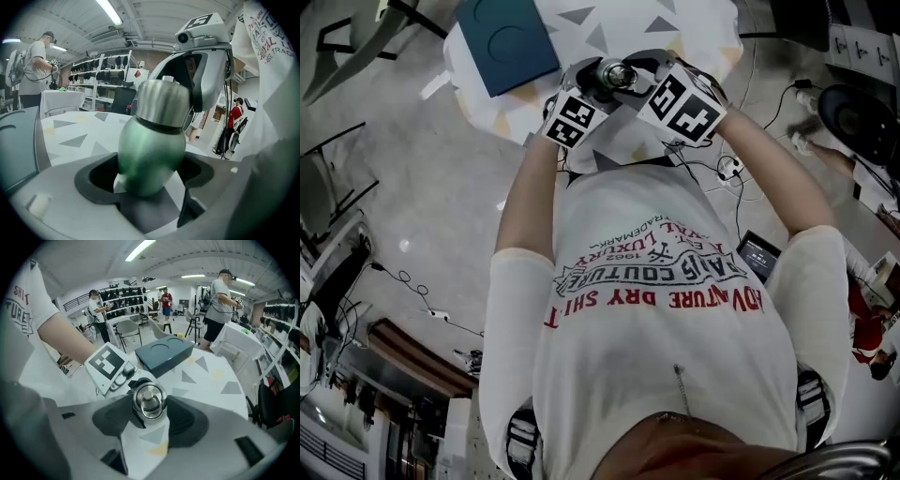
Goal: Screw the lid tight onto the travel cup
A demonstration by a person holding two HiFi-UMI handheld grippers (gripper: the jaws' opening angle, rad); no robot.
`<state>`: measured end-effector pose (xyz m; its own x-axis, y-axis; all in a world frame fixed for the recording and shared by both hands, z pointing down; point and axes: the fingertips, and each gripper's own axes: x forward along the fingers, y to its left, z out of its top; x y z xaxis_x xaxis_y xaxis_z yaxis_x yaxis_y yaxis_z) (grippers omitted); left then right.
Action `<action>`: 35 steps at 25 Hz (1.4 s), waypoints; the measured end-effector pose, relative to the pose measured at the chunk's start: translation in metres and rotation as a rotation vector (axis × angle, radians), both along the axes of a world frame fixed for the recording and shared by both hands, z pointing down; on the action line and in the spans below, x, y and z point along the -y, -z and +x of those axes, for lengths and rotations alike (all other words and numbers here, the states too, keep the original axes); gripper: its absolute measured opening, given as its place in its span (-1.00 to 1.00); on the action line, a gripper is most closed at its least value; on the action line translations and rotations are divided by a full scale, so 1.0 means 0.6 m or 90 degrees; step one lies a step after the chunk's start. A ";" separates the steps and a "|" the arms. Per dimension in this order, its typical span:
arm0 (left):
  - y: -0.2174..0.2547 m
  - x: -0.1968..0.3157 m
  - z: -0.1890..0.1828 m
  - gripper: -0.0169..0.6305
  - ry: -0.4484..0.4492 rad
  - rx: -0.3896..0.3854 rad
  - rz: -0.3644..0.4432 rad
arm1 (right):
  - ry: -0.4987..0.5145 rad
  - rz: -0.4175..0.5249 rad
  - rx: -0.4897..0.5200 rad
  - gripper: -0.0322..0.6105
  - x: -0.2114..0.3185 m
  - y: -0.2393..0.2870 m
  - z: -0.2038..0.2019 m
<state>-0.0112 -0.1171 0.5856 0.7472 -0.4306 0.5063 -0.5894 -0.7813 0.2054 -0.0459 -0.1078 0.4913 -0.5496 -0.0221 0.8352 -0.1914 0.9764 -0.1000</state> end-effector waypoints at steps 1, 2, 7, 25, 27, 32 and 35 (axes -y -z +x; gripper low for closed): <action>0.001 0.000 0.001 0.25 0.000 0.000 -0.001 | 0.009 0.002 0.003 -0.16 0.000 0.001 0.001; 0.001 0.000 0.002 0.25 0.000 -0.001 -0.003 | 0.020 0.006 0.003 -0.16 0.000 0.001 0.003; 0.001 -0.004 0.005 0.27 -0.004 -0.010 -0.009 | 0.055 0.026 0.008 -0.05 -0.015 0.001 -0.001; 0.196 -0.035 -0.036 0.39 0.075 -0.079 0.126 | -0.160 0.127 0.205 -0.50 0.022 0.137 0.021; 0.231 -0.037 -0.049 0.39 0.093 -0.084 0.154 | -0.197 0.135 0.230 -0.69 0.028 0.156 0.026; 0.311 -0.038 -0.079 0.19 0.137 -0.090 0.214 | -0.222 0.170 0.303 -0.85 0.026 0.204 0.030; 0.366 -0.028 -0.109 -0.31 0.208 -0.101 0.255 | -0.228 0.198 0.351 -0.87 0.023 0.235 0.033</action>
<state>-0.0768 -0.1001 0.3661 0.5955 -0.7898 0.1473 -0.8011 -0.5975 0.0351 -0.0261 -0.1219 0.3503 -0.8034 -0.4706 0.3648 -0.5061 0.8624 -0.0020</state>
